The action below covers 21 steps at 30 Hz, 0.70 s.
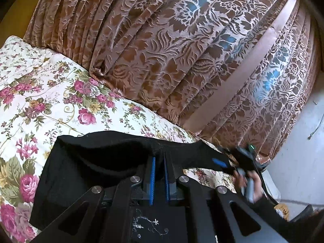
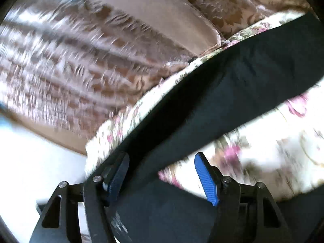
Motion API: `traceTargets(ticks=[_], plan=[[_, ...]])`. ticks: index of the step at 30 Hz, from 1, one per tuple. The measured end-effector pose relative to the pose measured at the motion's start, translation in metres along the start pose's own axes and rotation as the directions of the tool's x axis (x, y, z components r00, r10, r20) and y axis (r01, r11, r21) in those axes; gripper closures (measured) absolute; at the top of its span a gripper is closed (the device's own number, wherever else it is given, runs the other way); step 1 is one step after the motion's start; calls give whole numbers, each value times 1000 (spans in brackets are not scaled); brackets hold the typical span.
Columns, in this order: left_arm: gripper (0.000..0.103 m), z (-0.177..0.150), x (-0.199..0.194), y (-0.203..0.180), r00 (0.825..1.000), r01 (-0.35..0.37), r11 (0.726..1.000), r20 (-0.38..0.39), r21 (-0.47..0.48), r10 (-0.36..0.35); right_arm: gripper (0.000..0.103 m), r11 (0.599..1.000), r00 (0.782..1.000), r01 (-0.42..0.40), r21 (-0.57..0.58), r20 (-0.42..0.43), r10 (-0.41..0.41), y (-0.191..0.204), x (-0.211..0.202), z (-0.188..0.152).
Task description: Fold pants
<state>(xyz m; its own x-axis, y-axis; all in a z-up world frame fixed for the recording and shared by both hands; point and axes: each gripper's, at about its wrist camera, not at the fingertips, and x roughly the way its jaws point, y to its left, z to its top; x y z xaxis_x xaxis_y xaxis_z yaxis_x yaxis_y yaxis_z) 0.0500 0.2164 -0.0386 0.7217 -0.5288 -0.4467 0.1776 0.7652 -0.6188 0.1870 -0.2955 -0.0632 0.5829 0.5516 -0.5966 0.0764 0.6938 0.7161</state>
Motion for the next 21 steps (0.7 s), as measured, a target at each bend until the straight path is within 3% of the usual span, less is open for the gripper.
traceTargets(ticks=[6, 8, 10, 12, 17, 21], plan=[[96, 2, -4, 1, 1000, -10, 1000, -6, 19, 10, 34, 989, 998, 58, 134, -8, -58, -7, 51, 65], [96, 7, -2, 3, 1000, -18, 1000, -7, 25, 18, 41, 982, 992, 124, 145, -17, -123, -10, 65, 79], [96, 16, 3, 6, 999, -38, 999, -5, 24, 38, 83, 978, 986, 163, 134, -51, -157, -14, 76, 87], [96, 32, 11, 10, 998, -68, 997, 12, 40, 67, 93, 971, 976, 215, 100, -63, -210, -14, 80, 91], [96, 84, 30, 25, 992, -111, 993, 69, 31, 109, 94, 988, 989, 148, 37, 15, -148, 2, 43, 82], [96, 105, 34, 33, 986, -138, 990, 93, 12, 136, 94, 997, 995, 72, -29, 77, -69, 17, -3, 65]])
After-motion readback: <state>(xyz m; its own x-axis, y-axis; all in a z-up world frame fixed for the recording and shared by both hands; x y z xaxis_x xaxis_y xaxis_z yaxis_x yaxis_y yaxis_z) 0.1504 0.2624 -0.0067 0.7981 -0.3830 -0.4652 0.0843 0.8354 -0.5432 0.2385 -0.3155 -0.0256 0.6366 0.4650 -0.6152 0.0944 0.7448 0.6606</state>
